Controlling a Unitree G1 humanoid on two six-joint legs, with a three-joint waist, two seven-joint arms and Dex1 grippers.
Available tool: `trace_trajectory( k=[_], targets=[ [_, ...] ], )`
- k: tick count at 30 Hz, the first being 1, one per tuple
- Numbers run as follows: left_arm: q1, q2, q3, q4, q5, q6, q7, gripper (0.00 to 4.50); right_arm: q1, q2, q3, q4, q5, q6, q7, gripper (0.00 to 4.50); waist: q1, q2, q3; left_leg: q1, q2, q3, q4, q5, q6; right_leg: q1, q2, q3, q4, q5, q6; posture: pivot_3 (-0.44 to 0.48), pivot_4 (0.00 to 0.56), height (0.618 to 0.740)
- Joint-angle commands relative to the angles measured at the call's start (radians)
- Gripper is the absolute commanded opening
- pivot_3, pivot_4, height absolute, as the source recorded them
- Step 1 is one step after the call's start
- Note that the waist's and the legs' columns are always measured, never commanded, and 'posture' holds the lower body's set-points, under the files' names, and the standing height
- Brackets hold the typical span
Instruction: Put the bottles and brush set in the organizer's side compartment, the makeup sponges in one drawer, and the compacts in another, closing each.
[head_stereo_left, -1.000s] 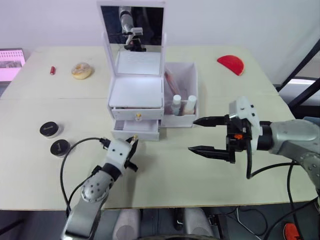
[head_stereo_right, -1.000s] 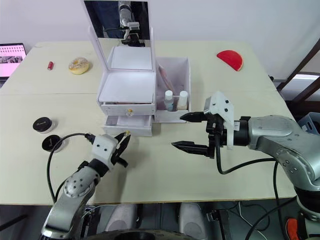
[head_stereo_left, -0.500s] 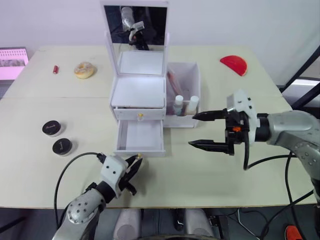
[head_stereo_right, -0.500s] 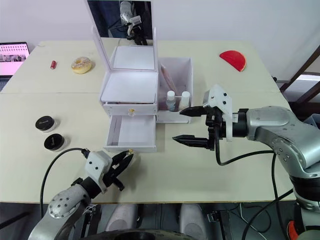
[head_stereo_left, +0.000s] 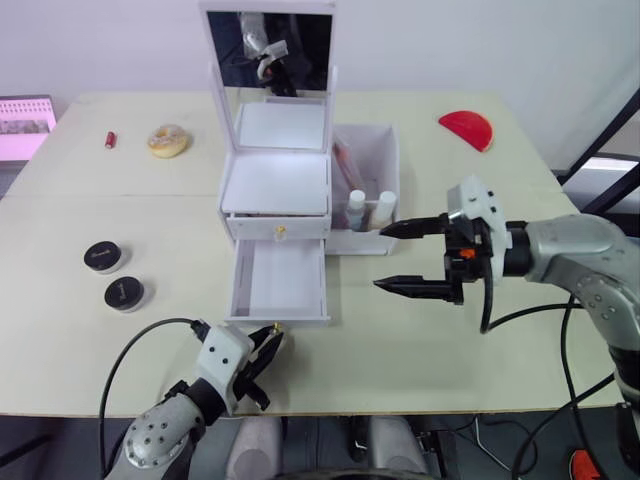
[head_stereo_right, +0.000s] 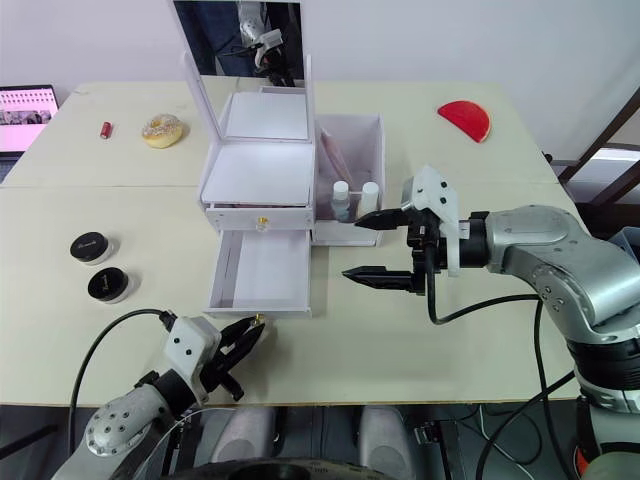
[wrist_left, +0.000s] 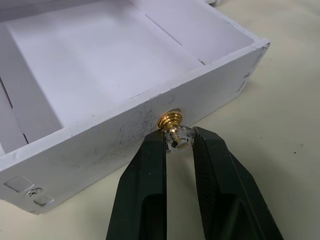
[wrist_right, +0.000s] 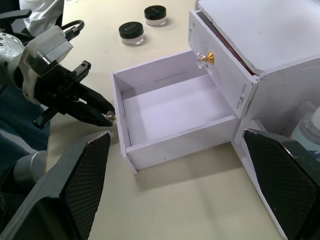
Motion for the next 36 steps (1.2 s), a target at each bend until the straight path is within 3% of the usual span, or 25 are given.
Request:
trace_trajectory(
  k=[1, 7, 8, 19, 24, 26, 31, 34, 36],
  targets=[
    [-0.024, -0.016, -0.017, -0.002, 0.000, -0.012, 0.002, 1.31, -0.011, 0.009, -0.020, -0.016, 0.002, -0.011, 0.002, 4.50, 0.000, 0.000, 0.000, 0.000, 0.000, 0.000, 0.000, 0.000, 0.000, 0.000, 0.000, 0.000, 0.000, 0.000, 0.000, 0.000, 0.150, 0.739],
    [-0.036, -0.021, -0.020, 0.006, -0.001, -0.014, 0.005, 4.27, -0.001, 0.007, -0.032, -0.026, 0.006, -0.002, -0.005, 4.50, -0.002, 0.000, 0.000, 0.001, 0.000, 0.000, 0.001, 0.000, 0.000, 0.000, 0.000, 0.000, 0.001, 0.000, 0.000, 0.000, 0.150, 0.739],
    [-0.035, -0.019, -0.016, 0.005, -0.003, -0.014, 0.004, 4.43, 0.000, 0.007, -0.033, -0.026, 0.007, -0.001, -0.006, 4.50, -0.002, 0.000, 0.000, 0.001, 0.000, 0.000, 0.001, 0.000, 0.000, 0.000, 0.000, 0.000, 0.001, 0.000, 0.000, 0.000, 0.150, 0.739],
    [0.053, 0.022, 0.059, -0.078, -0.065, 0.003, -0.034, 4.43, -0.010, 0.012, -0.025, -0.012, -0.001, -0.012, 0.004, 4.50, -0.002, 0.000, 0.000, 0.001, 0.000, 0.000, 0.000, 0.000, 0.000, 0.000, 0.000, 0.000, 0.001, 0.000, -0.001, 0.000, 0.150, 0.739],
    [0.113, 0.063, 0.146, -0.140, -0.138, 0.030, -0.068, 4.43, -0.020, 0.014, -0.022, 0.003, -0.008, -0.022, 0.018, 4.50, -0.003, 0.001, 0.000, 0.001, 0.000, 0.000, 0.000, 0.000, 0.000, -0.001, 0.000, 0.000, 0.001, 0.000, -0.001, 0.000, 0.150, 0.739],
    [0.148, 0.087, 0.233, -0.176, -0.207, 0.056, -0.094, 4.43, -0.025, 0.010, -0.029, 0.017, -0.012, -0.029, 0.025, 4.50, -0.003, 0.001, 0.000, 0.001, 0.000, 0.000, 0.001, 0.000, 0.000, -0.001, 0.000, 0.000, 0.001, 0.000, 0.000, 0.000, 0.150, 0.739],
    [0.223, 0.171, 0.591, -0.196, -0.496, 0.138, -0.178, 4.43, 0.004, -0.023, -0.103, 0.038, 0.001, -0.030, 0.041, 4.50, -0.003, 0.001, 0.000, 0.001, 0.001, 0.000, 0.000, 0.000, 0.000, -0.002, 0.001, 0.000, 0.002, 0.000, 0.000, 0.000, 0.150, 0.739],
    [0.244, 0.254, 0.844, -0.087, -0.620, 0.190, -0.262, 4.43, 0.058, -0.059, -0.170, 0.064, -0.020, -0.054, 0.062, 4.50, 0.001, 0.000, -0.001, 0.000, 0.001, 0.000, 0.001, 0.000, 0.000, -0.001, 0.001, 0.000, 0.001, 0.000, 0.000, 0.000, 0.150, 0.739],
    [0.259, 0.304, 0.954, 0.001, -0.661, 0.219, -0.338, 4.43, 0.113, -0.087, -0.209, 0.073, -0.038, -0.075, 0.079, 4.50, -0.002, 0.000, -0.001, 0.000, 0.001, 0.000, 0.000, 0.000, 0.000, -0.001, 0.001, 0.000, 0.001, 0.000, -0.001, 0.000, 0.150, 0.739]
  ],
)
